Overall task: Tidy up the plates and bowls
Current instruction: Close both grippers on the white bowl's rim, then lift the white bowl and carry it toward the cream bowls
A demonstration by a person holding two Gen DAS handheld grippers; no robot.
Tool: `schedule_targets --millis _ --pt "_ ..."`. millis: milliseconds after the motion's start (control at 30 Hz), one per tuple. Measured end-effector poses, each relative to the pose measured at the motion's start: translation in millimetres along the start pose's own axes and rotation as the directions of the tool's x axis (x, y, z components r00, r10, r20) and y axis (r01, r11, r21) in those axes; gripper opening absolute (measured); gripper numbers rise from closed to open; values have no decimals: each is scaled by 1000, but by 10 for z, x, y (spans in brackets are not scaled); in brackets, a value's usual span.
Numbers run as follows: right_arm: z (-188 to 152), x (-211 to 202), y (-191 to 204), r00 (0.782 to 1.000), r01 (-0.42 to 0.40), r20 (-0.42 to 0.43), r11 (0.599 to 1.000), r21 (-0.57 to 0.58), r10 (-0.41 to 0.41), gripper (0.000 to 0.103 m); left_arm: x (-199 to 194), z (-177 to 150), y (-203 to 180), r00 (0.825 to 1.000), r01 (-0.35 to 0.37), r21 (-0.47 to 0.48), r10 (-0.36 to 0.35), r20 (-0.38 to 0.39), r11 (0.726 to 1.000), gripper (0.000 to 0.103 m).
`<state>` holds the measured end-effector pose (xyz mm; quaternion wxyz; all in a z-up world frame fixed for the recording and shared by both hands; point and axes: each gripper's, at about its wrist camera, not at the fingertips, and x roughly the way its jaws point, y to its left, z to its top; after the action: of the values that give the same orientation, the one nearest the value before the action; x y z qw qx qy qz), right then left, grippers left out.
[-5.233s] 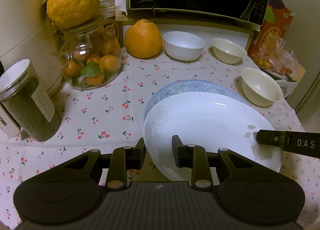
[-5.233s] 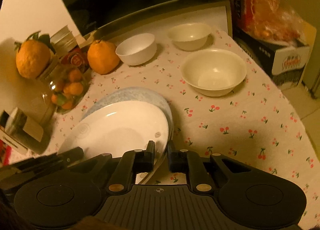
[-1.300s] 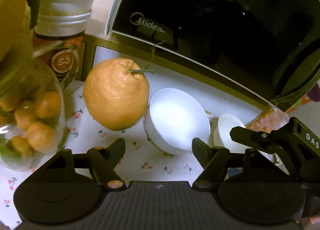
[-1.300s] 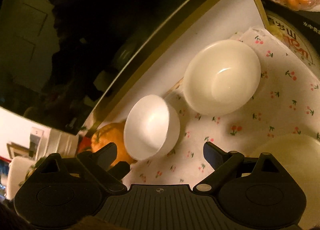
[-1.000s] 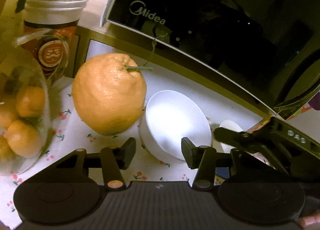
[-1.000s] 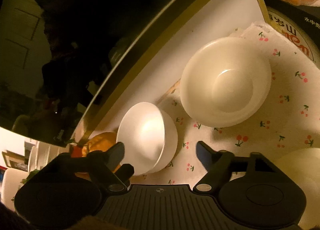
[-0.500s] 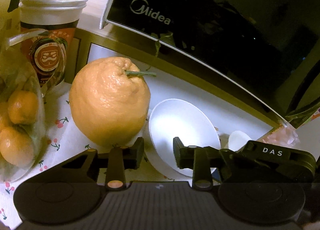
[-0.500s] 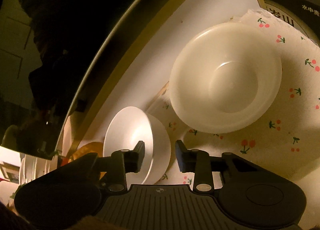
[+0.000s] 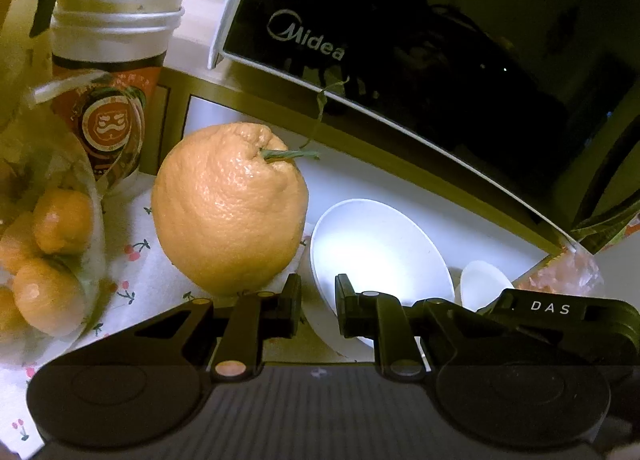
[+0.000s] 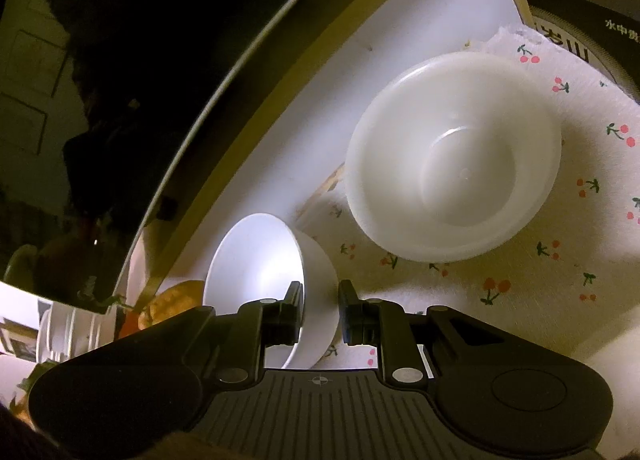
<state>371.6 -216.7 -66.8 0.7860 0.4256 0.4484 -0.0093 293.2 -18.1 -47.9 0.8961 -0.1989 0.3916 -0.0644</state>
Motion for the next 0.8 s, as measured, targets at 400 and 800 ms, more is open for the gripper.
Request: schedule_targets --millis 400,800 --pt "-73 -396 173 1000 3 20 1000 -20 -3 19 -359 58 -102 1000 11 16 -11 6 1000 16" --pt "-338 -1012 180 999 16 34 999 -34 -15 19 -892 -190 -238 999 36 41 -35 -20 999 16"
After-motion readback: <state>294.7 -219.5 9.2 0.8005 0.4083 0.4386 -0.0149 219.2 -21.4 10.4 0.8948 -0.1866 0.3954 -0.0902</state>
